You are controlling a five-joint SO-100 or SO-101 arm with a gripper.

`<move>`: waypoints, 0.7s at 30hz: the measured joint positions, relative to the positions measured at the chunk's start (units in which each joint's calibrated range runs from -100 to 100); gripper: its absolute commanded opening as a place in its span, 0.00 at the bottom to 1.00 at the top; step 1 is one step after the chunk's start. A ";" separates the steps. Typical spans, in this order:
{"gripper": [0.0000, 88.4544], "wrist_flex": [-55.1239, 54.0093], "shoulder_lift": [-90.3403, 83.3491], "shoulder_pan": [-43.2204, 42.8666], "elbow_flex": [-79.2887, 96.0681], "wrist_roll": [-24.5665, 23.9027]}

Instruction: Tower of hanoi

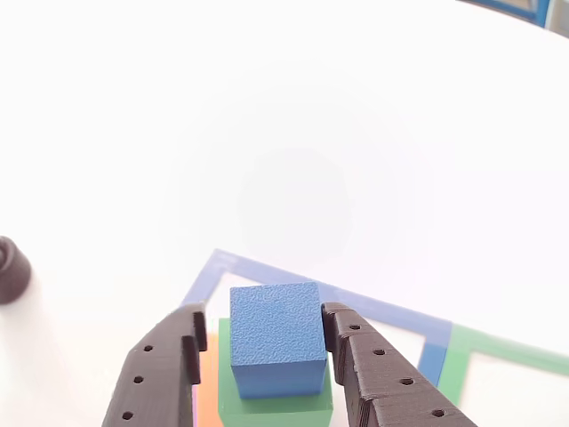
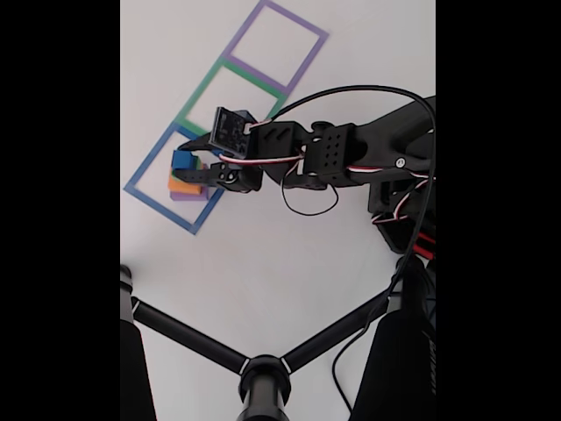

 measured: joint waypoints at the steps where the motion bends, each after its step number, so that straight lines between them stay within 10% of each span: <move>1: 0.20 -0.16 0.08 0.00 0.00 0.00; 21: 0.20 7.06 -4.31 1.31 -2.52 0.00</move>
